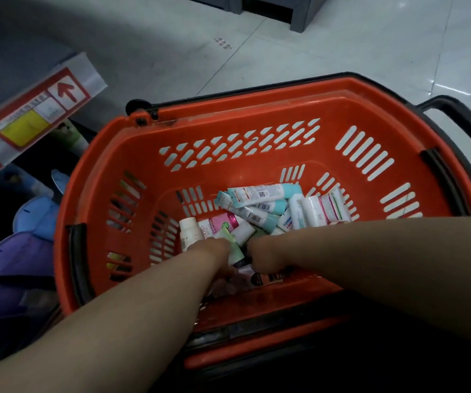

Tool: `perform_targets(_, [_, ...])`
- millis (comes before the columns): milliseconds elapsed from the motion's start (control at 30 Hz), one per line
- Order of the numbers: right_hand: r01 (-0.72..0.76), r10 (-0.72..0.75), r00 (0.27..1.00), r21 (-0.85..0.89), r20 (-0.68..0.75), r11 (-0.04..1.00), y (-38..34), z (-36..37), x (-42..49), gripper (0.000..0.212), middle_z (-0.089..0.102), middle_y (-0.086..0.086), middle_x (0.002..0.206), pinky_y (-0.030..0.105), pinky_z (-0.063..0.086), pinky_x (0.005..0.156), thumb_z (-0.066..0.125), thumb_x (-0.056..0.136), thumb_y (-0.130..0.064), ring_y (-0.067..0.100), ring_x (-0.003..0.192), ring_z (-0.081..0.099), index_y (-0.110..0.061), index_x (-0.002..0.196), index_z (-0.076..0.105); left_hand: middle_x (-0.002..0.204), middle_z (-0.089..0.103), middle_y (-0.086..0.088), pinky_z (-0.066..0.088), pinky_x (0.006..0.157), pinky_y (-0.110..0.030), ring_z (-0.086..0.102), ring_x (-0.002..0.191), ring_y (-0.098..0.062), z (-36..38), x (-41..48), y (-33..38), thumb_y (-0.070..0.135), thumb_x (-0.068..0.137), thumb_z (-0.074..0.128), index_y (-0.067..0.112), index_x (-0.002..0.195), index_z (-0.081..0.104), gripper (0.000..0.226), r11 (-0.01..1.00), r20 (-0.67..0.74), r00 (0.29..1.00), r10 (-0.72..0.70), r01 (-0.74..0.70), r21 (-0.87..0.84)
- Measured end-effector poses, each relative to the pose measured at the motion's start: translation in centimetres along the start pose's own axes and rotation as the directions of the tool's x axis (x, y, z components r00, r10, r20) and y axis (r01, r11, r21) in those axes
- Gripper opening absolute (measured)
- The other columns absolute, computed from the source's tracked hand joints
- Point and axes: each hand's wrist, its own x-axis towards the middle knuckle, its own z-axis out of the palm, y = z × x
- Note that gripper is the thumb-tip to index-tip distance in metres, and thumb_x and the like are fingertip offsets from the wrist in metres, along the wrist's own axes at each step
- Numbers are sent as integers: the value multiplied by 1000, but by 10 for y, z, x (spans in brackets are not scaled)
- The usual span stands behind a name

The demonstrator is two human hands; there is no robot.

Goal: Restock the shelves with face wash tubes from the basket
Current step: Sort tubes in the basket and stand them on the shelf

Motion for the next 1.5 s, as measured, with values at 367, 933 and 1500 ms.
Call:
perform_targets(367, [54, 50, 965, 383, -257, 922, -16, -18, 10, 42, 60, 16, 114, 31, 52, 74, 55, 89, -14, 26, 92, 61, 0, 127, 44, 101, 65, -9, 48, 66, -27, 61, 81, -21, -20, -25, -16, 23, 95, 54, 9, 115, 64, 26, 460, -203, 970, -136, -119, -880])
perform_targets(933, [625, -343, 752, 443, -562, 643, -141, -86, -122, 27, 67, 7, 94, 18, 52, 59, 61, 89, -7, 13, 75, 62, -6, 116, 62, 96, 66, -11, 41, 58, -24, 60, 78, -19, -71, -222, -89, 29, 96, 51, 12, 110, 60, 24, 276, -492, 780, -387, -412, -869])
perform_targets(1500, [771, -472, 341, -46, -813, 635, -354, -97, -160, 41, 67, 5, 114, 27, 46, 88, 72, 80, -22, 18, 102, 62, -13, 119, 62, 106, 70, 4, 55, 85, -31, 66, 95, -14, -45, -350, -194, 7, 85, 47, 34, 116, 65, 45, 249, -574, 264, -775, -707, -662])
